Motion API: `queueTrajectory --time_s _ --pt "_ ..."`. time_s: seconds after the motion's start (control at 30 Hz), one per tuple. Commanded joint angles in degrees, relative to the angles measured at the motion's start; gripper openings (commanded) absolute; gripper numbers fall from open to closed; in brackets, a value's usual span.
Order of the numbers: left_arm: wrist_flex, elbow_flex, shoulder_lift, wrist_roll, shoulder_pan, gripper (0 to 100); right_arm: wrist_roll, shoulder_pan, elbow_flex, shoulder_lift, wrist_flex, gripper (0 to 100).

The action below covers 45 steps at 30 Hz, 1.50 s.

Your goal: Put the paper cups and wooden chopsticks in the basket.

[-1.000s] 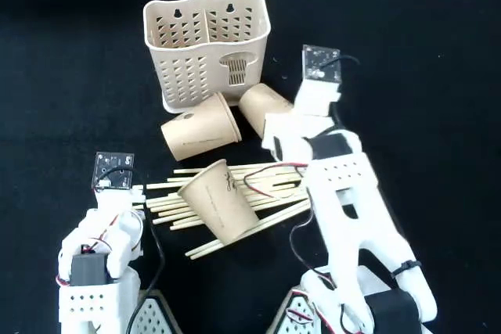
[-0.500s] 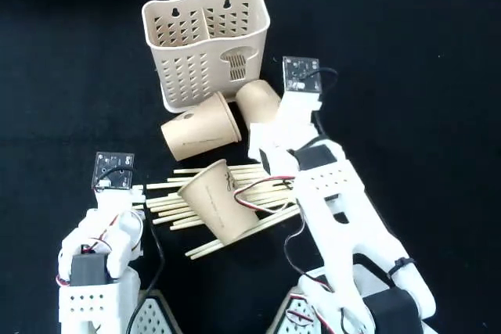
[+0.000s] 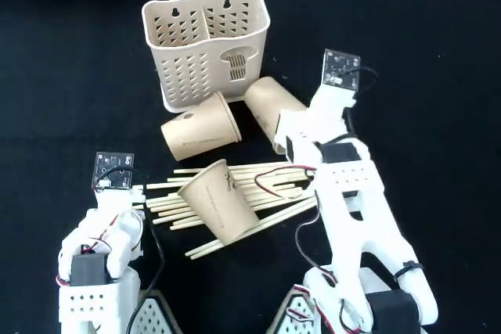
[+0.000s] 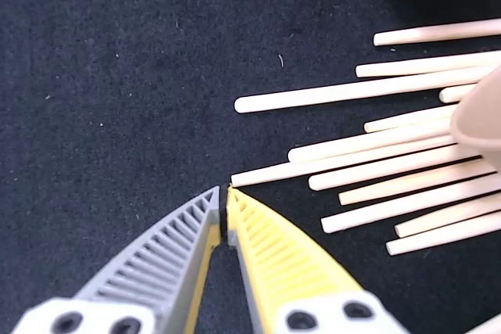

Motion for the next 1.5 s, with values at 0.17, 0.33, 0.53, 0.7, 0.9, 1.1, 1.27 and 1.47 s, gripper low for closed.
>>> queueTrajectory --time_s 0.17,0.33,0.53,0.7,0.9,1.1,1.27,1.47 --pt "1.05 0.84 -0.44 0.18 -0.40 3 -0.18 -5.98 0.04 -0.04 -0.88 18.8" --pt "1.05 0.84 -0.44 0.18 -0.40 3 -0.26 -9.76 1.36 0.04 -1.32 18.8" --pt "1.05 0.84 -0.44 0.18 -0.40 3 -0.18 -9.49 1.98 0.04 -0.97 15.0" --pt "1.05 0.84 -0.44 0.18 -0.40 3 -0.09 -9.41 4.35 0.04 -1.32 2.5" --pt "1.05 0.84 -0.44 0.18 -0.40 3 0.09 -4.75 5.85 -0.40 -0.88 1.2" --pt "1.05 0.84 -0.44 0.18 -0.40 3 12.75 5.36 5.93 -0.40 -0.79 1.2" --pt "1.05 0.84 -0.44 0.18 -0.40 3 26.81 13.01 2.95 -1.45 1.41 1.2" --pt "1.05 0.84 -0.44 0.18 -0.40 3 40.26 17.93 -14.46 -5.85 24.09 1.2"
